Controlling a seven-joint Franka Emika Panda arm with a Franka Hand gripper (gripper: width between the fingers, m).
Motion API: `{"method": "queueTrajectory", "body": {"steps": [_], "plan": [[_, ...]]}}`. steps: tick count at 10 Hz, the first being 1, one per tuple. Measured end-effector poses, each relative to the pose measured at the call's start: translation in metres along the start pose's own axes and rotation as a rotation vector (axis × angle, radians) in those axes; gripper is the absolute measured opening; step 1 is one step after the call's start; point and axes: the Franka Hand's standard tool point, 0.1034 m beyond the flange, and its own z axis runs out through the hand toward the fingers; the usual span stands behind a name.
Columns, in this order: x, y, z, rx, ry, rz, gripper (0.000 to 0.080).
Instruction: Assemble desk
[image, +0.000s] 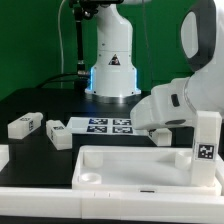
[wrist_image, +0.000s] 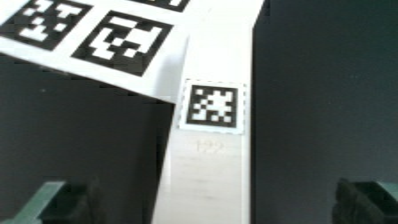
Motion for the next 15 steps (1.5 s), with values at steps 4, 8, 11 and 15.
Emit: {"method": "queueTrajectory", "body": {"steps": [4,8,11,15], "plan": [[-0.001,0.000,0.008,0.001,-0.045,-0.002,0.0648],[0.001,0.003,0.010,0.007,-0.092,-0.005,0.0648],[0.010,0.004,0.017,0.007,-0.079,-0.005,0.0648],[0.012,0.005,0.020,0.009,-0.080,-0.003,0.0648]]}}
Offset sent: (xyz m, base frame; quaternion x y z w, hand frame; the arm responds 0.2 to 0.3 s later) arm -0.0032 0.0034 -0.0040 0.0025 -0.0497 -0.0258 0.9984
